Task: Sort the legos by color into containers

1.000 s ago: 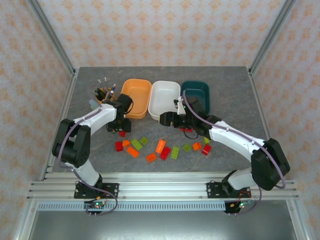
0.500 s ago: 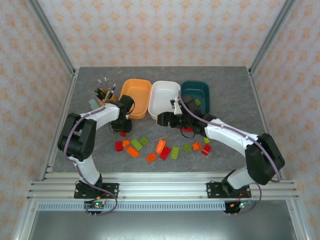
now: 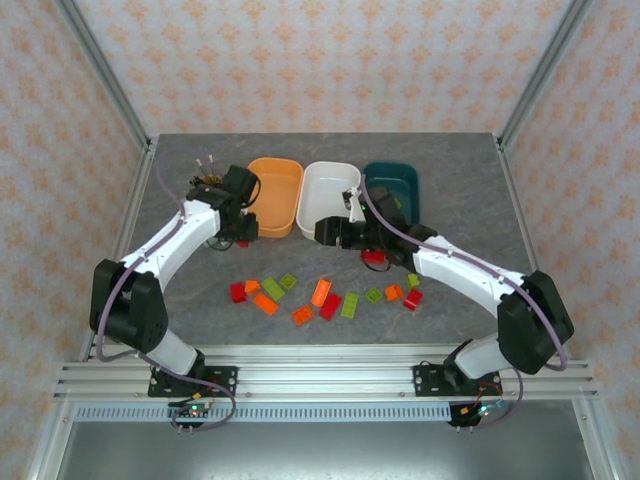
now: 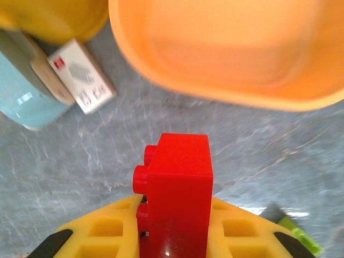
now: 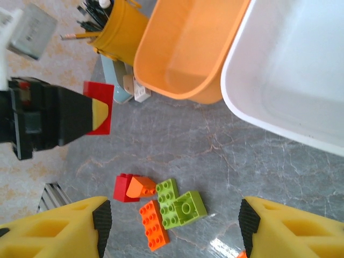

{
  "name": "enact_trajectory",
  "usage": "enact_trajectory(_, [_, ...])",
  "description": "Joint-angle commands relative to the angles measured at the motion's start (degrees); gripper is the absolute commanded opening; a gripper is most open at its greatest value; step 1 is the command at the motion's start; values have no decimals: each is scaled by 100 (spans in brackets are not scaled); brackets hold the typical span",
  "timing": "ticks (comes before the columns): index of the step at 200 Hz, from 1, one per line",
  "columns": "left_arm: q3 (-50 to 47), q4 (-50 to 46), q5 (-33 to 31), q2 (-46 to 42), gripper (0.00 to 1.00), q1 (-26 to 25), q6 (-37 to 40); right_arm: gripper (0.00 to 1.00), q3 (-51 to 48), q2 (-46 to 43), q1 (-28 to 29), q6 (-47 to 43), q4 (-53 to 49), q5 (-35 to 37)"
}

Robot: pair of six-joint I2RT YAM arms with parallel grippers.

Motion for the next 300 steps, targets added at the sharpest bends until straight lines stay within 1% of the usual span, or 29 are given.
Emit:
enact_trajectory(1, [738,-504,-176,313,14,-47,-83,66,330,-119,25,-40,16,259])
enact_trajectory(21, [1558,-642,-217,927,14,-46,13,66,559,-24,25,66,8,449])
enact_trajectory(53, [2871,-939,-352,2259,15,-21,135,66,1015,287,25,246,-265,722])
enact_trajectory(71, [3300,-951,-338,2869,18,38,167,67,1074,385,25,449,-173,870])
enact_trajectory(97, [3832,-1052,-229,3661,20,123,209,68,1116,495,16,783,84,874])
enact_trajectory(114, [4015,-1074,-211,3967,21,175,232,68,1195,557,17,868,18,904])
enact_trajectory(126, [4086,-1102,-117,4098,24,244,173,68,1281,589,16,885,-180,951])
enact_trajectory(148, [4076,-1045,81,4174,33,319,137,68,1516,688,-26,941,-881,1019])
enact_trajectory(168, [4130,-1049,223,4206,41,318,178,68,1463,611,-62,1002,-1161,1104])
enact_trajectory(182, [4140,-1030,222,4107,48,320,174,68,1393,508,-95,1086,-1265,1148])
enact_trajectory(196, [4224,-1038,266,3961,57,322,143,68,1382,375,-138,1220,-1536,1204])
enact_trajectory(207, [4296,-1036,327,3815,60,315,84,68,1420,286,-183,1345,-1901,1241])
enact_trajectory(215, [4326,-1038,351,3681,60,313,12,68,1503,237,-231,1501,-2352,1335])
enact_trajectory(226, [4309,-994,397,3423,61,293,-115,66,1689,256,-370,1809,-3255,1440])
enact_trajectory(244, [4143,-835,445,2865,65,175,-229,60,1974,389,-726,2084,-4760,1154])
enact_trajectory(253, [3912,-615,578,2504,67,70,-253,59,1966,299,-791,2165,-5295,1199])
enact_trajectory(259, [3653,-377,795,2226,69,-5,-264,59,1925,189,-801,2258,-5585,1306])
enact_trajectory(264, [3405,-135,1007,2039,72,-61,-261,59,1854,77,-801,2359,-5754,1376])
enact_trajectory(267, [3248,7,1105,1782,74,-109,-269,59,1799,8,-801,2432,-5844,1411])
enact_trajectory(278, [2659,467,1417,1226,76,-277,-295,59,1563,-213,-802,2801,-6136,1504])
enact_trajectory(289, [2071,854,1641,704,79,-443,-368,59,1217,-429,-801,3297,-6296,1520])
enact_trajectory(300, [1423,1184,1797,221,80,-602,-517,60,733,-680,-801,3862,-6080,1414])
